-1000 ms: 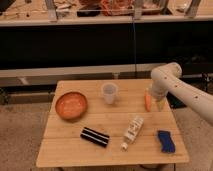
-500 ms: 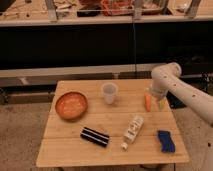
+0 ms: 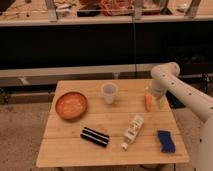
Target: Drag the pepper across the table
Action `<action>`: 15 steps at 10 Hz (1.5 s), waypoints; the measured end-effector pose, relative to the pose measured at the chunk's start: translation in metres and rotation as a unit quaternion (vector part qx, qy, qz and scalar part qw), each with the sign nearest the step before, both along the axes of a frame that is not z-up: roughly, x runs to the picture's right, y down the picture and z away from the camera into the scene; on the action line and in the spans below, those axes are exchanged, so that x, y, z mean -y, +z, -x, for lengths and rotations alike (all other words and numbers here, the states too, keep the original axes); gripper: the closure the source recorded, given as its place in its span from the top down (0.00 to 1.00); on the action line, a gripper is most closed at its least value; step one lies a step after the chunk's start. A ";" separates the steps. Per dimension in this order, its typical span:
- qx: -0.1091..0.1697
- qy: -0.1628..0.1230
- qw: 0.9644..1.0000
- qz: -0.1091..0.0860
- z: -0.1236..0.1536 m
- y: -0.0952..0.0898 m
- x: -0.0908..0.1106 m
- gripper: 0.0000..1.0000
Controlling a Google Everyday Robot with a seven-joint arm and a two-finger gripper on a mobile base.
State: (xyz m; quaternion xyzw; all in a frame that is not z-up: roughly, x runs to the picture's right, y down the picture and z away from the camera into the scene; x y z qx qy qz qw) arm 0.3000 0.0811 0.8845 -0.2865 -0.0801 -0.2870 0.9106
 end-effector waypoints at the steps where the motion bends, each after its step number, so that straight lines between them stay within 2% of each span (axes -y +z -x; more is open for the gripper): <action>1: 0.003 -0.002 1.000 0.002 -0.001 0.004 0.000 0.80; 8: 0.026 -0.027 0.999 0.012 -0.001 0.021 -0.001 0.80; 15: 0.052 -0.063 0.996 0.022 0.003 0.039 -0.007 0.80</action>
